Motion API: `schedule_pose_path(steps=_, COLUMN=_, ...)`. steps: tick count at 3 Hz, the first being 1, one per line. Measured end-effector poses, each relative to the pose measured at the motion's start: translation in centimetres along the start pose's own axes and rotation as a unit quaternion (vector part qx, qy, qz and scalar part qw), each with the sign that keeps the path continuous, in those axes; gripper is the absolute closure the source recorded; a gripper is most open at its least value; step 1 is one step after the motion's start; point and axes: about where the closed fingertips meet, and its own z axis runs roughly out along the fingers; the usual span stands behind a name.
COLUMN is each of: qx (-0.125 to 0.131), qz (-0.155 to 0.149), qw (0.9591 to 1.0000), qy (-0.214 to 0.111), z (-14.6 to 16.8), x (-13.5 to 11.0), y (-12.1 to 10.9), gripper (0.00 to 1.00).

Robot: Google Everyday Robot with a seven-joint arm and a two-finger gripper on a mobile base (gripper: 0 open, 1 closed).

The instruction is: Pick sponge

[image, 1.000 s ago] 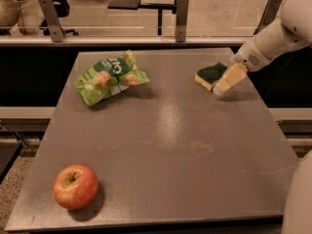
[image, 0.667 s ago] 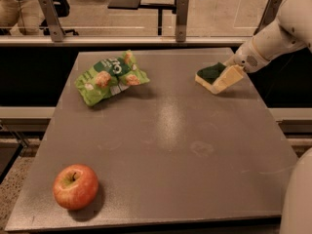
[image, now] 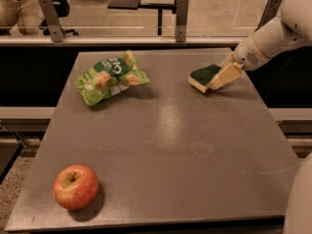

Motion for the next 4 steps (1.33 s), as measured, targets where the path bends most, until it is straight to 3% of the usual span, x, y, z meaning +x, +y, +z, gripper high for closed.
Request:
schedule_pose_path(steps=1, qx=-0.008, qz=-0.014, qw=0.9998, qy=-0.015, z=-1.6, x=-2.0, y=1.0, gripper=0.93)
schedule_pose_path(steps=2, qx=-0.019, qz=-0.038, qw=0.9984, qy=-0.038, z=-4.4, x=-5.4, y=2.5, gripper=1.0)
schedule_pose_path(steps=3, qx=-0.027, qz=-0.07, qw=0.9951, qy=-0.064, z=-8.0, x=-9.7, y=4.4, gripper=1.0)
schedule_pose_path(steps=4, qx=-0.027, qz=-0.07, qw=0.9951, qy=-0.064, z=-8.0, x=-9.7, y=4.4, gripper=1.0)
